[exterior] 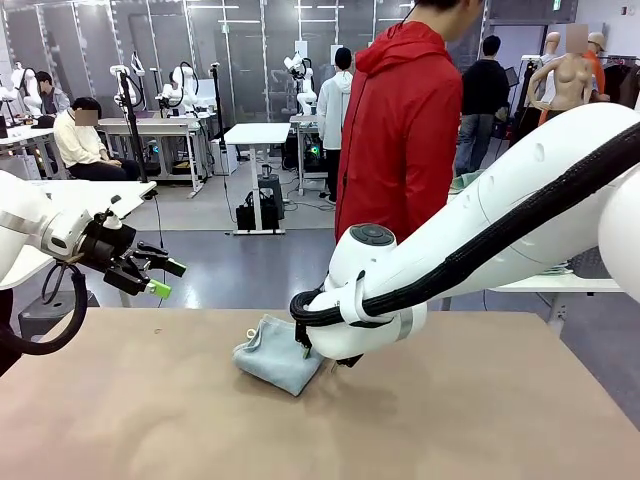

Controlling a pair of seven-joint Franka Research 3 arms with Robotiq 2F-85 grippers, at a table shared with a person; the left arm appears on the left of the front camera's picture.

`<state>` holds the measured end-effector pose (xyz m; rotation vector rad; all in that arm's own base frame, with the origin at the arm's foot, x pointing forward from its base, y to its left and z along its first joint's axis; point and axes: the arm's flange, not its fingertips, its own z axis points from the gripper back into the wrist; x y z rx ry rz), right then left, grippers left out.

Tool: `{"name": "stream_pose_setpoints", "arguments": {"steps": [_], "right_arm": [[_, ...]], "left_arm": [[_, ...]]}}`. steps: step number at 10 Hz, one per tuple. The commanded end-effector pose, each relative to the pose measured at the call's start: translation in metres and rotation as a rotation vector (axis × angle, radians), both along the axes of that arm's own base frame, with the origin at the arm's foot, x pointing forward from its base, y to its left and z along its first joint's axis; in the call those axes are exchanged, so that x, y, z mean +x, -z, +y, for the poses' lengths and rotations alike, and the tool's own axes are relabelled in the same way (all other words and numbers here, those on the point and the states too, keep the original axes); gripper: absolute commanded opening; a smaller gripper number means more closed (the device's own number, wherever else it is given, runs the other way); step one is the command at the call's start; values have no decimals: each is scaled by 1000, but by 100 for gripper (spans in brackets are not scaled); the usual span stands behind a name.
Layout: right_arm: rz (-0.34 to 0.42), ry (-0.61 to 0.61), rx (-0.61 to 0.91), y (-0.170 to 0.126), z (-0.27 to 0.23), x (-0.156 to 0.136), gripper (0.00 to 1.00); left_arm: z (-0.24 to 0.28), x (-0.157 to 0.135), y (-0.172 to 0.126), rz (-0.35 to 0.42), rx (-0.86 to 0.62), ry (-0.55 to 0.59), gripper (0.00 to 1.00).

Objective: Fold the towels and place them in the basket.
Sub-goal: When a person lays out a Towel with hook on the table, fold it in half twice, then place the folded Towel with hook on the right side of the table.

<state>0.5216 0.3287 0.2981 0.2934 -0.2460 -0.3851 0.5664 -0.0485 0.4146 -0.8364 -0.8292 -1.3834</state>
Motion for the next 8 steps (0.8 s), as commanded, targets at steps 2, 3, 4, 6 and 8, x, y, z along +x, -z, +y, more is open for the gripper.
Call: {"name": "stream_pose_setpoints", "arguments": {"steps": [2,3,4,6,8], "right_arm": [[1,1,-2,-1,-2,1,66],[1,1,-2,-1,-2,1,66],[1,1,-2,-1,-2,1,66],[1,1,-2,-1,-2,1,66],[1,1,-2,-1,-2,1,66]], "left_arm": [[-1,0,-2,14,2,-7,100],[-1,0,-2,14,2,-7,100],[-1,0,-2,14,2,-7,100],[-1,0,-2,14,2,-7,100],[-1,0,-2,14,2,-7,100]]}}
